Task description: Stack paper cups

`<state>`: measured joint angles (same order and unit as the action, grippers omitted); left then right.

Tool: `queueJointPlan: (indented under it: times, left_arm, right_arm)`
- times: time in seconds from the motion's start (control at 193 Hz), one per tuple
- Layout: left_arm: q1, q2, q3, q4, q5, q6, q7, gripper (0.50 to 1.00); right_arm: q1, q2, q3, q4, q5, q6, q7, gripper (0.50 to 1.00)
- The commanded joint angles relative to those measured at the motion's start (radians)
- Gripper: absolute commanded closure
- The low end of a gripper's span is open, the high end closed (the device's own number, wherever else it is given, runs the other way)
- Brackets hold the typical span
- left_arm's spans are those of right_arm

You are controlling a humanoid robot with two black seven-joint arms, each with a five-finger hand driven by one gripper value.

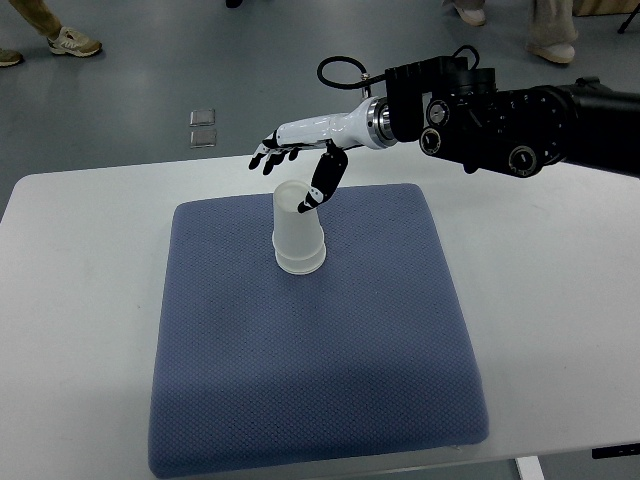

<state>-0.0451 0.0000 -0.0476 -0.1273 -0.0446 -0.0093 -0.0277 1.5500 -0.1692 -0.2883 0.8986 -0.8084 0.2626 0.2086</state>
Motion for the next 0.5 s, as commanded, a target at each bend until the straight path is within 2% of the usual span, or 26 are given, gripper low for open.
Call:
queueJointPlan:
  times: [0.0,0.253,0.496]
  left_arm:
    - [-0.001,0.0,0.0,0.0,0.0,0.0,0.0,0.5]
    - [0.001,0.0,0.0,0.0,0.0,0.0,0.0,0.5]
    - [0.001,0.0,0.0,0.001,0.0,0.0,0.0,0.5]
  right_arm:
    - [-0.002,0.0,0.0,-0.001,0.002,0.001,0.0,0.593]
    - [-0.03,-0.016,0.028,-0.004,0.048,0.007,0.003,0.593]
    - [-0.209,-0.07,0.261,-0.099,0.373,-0.029,0.0,0.593]
